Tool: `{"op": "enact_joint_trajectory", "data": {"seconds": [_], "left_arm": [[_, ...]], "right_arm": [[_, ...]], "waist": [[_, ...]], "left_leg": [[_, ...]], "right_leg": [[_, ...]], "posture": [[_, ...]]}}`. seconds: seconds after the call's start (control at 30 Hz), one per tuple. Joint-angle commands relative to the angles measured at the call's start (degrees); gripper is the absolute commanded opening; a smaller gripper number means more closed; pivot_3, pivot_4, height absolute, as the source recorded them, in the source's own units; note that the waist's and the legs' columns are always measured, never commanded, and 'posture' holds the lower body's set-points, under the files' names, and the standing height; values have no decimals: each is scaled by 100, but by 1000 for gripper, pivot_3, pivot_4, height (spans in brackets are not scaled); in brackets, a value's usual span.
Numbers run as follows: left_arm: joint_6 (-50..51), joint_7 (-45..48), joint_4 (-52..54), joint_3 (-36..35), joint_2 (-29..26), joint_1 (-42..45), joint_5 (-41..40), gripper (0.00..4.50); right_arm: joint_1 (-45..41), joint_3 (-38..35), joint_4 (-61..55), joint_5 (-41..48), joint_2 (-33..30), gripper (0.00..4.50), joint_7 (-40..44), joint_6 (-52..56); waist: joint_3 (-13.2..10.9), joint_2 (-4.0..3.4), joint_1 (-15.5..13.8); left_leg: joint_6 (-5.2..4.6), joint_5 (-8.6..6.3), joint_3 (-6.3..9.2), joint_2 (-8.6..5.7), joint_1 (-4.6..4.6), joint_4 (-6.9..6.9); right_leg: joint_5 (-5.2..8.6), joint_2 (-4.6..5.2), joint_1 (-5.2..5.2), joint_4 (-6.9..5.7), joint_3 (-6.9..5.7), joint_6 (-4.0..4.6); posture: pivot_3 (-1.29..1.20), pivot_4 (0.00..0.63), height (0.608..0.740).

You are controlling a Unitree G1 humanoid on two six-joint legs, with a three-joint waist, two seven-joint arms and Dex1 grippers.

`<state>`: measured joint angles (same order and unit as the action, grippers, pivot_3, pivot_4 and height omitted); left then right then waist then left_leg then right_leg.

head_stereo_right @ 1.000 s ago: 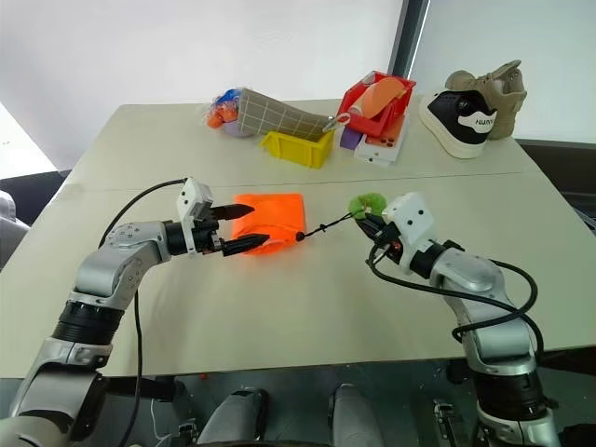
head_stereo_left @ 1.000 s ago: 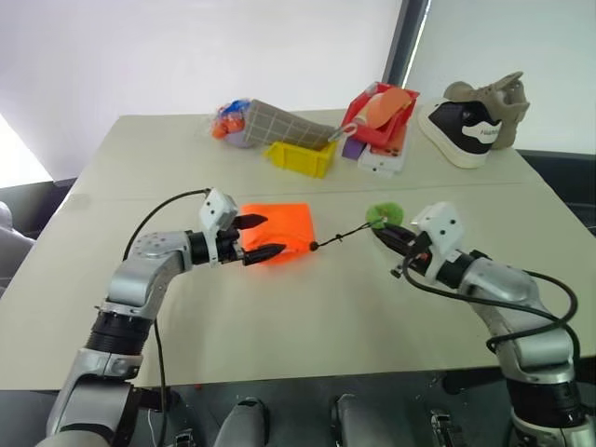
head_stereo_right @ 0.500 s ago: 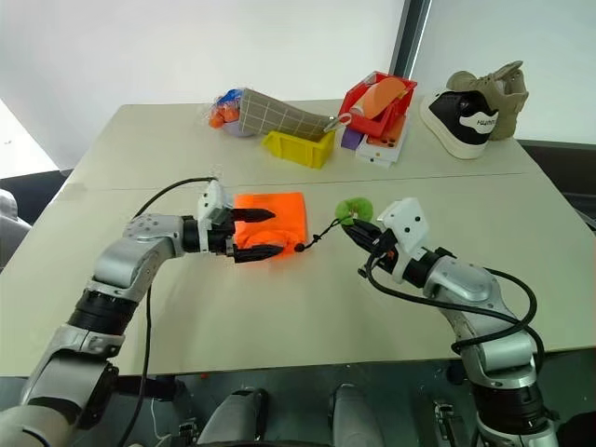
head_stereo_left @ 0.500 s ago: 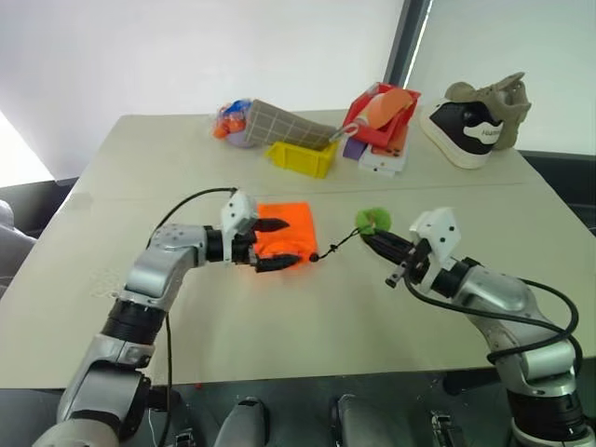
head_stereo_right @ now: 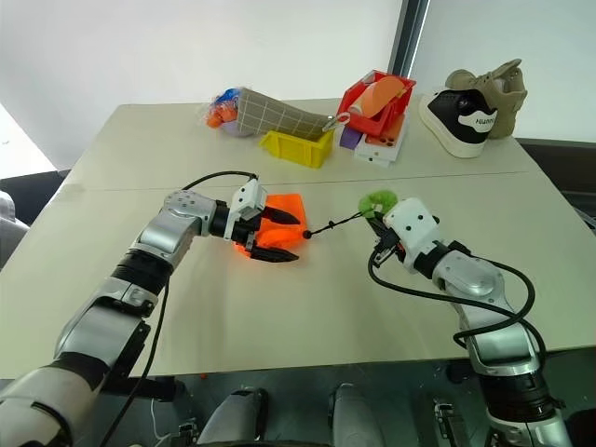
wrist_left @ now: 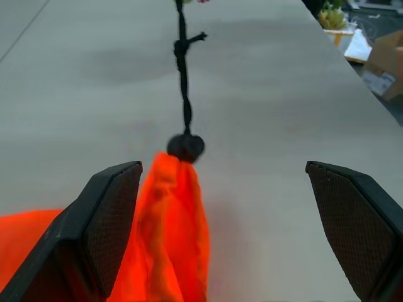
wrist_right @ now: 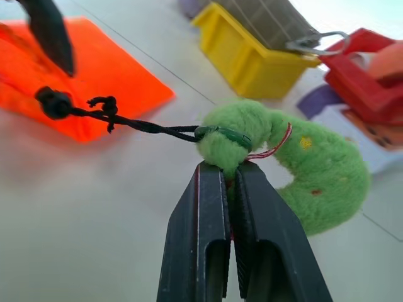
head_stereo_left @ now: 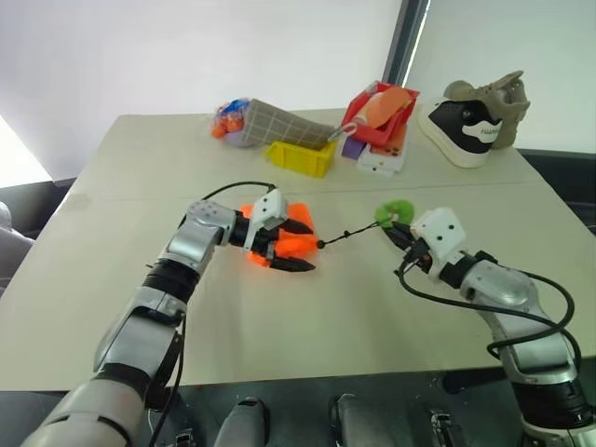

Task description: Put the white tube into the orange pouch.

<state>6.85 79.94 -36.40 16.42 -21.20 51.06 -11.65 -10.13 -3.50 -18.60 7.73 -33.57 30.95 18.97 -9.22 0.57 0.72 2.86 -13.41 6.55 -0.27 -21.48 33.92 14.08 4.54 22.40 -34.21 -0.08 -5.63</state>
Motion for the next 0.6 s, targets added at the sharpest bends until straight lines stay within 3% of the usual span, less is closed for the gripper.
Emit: {"op": "enact_joint_trajectory", "data": {"seconds": [0.03, 0.6], "left_arm": [[-42, 211, -251, -104, 103, 291, 18, 4448], [346, 257, -1007, -328, 472, 517, 53, 4448]], "right_arm": [[-83, -90, -103, -1, 71, 0, -42, -310], [-82, 218, -305, 80, 136, 0, 255, -762]], "waist": [[0, 1, 0], [0, 1, 6]], "left_leg": [[0, 0, 0, 0, 0, 2], [-1, 0, 1, 0, 6, 4]], "right_leg": [[0, 0, -2, 0, 0, 0], [-1, -1, -6, -5, 0, -3]], "posture": [[0, 150, 740], [0, 150, 740]]}}
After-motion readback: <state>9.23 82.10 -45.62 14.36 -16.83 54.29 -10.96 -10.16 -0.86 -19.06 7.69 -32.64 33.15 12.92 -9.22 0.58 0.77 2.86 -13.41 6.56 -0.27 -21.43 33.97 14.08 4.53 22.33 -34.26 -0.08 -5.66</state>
